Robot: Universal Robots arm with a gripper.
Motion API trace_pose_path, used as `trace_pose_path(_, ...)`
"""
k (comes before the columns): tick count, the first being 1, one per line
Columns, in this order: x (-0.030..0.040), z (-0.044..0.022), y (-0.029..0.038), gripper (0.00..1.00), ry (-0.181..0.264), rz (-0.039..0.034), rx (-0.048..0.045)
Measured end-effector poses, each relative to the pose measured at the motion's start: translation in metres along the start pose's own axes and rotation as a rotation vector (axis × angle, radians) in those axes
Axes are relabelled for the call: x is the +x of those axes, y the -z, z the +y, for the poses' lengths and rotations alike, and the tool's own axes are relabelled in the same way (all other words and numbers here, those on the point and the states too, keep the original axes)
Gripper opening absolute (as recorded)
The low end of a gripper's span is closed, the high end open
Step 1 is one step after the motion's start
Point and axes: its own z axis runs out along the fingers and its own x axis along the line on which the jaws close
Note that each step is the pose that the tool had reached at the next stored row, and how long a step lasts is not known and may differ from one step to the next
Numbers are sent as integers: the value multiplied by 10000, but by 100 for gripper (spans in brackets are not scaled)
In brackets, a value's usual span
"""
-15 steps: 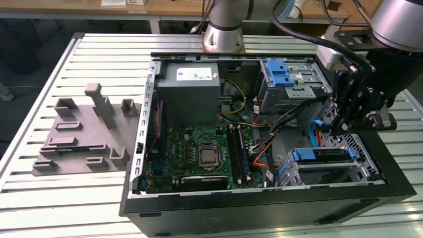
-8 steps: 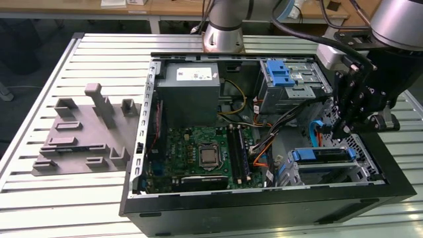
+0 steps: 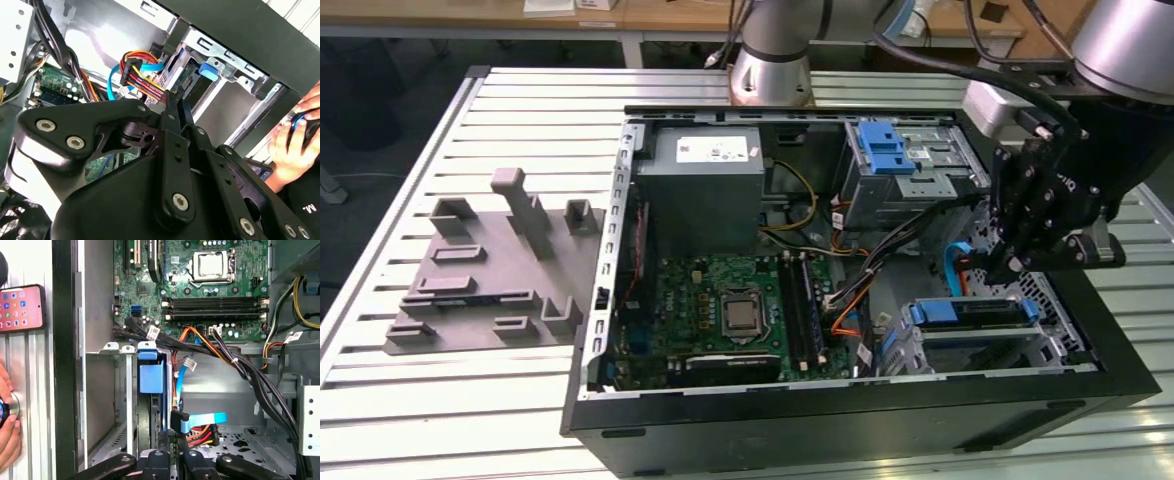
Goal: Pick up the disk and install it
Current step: 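Insert the first disk wire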
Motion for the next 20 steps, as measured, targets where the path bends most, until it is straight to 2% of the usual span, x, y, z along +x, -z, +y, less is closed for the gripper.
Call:
trace_pose_path(2,17,-4,-13,17,-1,-9,-40)
trace_pose_path(6,61,-6,-44,17,-14,-26,-57)
trace_pose_path(12,61,-6,-50,17,-15,-26,-58)
trace_pose_path(20,84,-25,-96,17,-16,-27,-58)
